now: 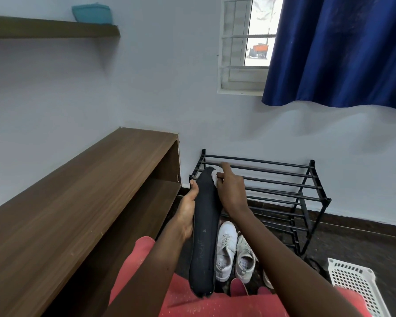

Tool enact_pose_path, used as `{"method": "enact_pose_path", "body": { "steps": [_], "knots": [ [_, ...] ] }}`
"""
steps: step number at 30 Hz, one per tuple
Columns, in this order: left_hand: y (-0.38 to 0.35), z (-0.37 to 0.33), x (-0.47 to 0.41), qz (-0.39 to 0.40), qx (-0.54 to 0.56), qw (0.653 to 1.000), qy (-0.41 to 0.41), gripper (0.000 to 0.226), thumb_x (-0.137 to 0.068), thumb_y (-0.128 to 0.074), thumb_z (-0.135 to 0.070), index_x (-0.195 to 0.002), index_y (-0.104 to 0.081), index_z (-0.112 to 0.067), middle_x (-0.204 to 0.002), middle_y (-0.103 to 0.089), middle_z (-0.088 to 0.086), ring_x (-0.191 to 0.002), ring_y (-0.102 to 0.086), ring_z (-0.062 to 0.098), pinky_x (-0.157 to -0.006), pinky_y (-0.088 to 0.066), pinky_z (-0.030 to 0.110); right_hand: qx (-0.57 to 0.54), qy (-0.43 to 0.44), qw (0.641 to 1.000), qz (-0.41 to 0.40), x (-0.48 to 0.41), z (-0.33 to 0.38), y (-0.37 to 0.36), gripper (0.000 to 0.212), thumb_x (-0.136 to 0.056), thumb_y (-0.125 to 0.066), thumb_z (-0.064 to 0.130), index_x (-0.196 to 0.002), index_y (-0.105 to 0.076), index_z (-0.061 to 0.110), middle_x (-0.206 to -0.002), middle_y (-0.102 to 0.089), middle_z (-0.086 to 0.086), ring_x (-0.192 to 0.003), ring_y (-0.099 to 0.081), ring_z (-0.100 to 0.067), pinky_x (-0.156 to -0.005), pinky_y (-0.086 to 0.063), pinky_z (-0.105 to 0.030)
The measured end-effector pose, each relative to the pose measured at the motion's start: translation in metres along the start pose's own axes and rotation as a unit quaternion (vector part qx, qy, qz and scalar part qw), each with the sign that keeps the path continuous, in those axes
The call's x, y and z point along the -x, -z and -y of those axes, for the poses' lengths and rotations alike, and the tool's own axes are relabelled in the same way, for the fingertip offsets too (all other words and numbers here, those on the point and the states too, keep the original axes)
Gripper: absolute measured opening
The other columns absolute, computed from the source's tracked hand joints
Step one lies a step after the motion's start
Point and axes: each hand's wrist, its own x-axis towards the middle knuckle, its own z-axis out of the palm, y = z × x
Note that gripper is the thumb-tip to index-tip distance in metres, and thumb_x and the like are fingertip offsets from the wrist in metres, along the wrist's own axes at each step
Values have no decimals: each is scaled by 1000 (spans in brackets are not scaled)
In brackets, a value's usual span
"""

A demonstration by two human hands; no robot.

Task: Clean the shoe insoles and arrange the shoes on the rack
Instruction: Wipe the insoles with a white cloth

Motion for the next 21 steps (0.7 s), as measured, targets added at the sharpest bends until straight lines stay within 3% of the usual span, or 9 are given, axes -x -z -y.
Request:
{"method": "enact_pose_path", "body": {
  "steps": [6,10,13,17,21],
  "knots": [
    [1,-9,-6,-29,-11,1000,5,79,-87,-29,-70,-119,-63,-5,-110,-69,19,-101,-66,30,-88,-51,41,100,90,988,81,50,-6,-6,50,-86,-46,-5,-134,-43,8,-93,-68,-20,-83,-64,-36,-67,-47,-38],
    [0,-8,-7,-39,11,999,12,79,-87,-32,-71,-122,-60,-7,-108,-69,18,-96,-69,29,-77,-54,39,113,90,985,94,55,-6,-8,52,-91,-43,0,-141,-33,10,-98,-69,-18,-86,-64,-36,-68,-48,-37],
    [-3,-4,-3,-14,5,1000,9,73,-90,-28,-67,-114,-65,-9,-104,-71,17,-93,-70,27,-77,-54,37,118,84,988,53,35,-4,0,49,-94,-43,3,-141,-31,6,-96,-68,-20,-85,-63,-38,-63,-41,-34],
    [-6,-1,3,11,-6,1000,11,72,-91,-29,-64,-118,-63,-7,-111,-68,18,-100,-67,28,-83,-54,37,70,17,997,-14,-2,-1,10,45,-95,-44,5,-139,-34,7,-101,-68,-20,-88,-63,-37,-69,-48,-37],
    [-6,0,4,17,-11,1000,10,72,-91,-31,-64,-120,-62,-6,-112,-68,18,-100,-67,28,-84,-54,37,24,-14,999,-23,-2,6,7,39,-94,-42,4,-133,-40,7,-103,-68,-18,-93,-63,-35,-74,-52,-39]
  ]
}}
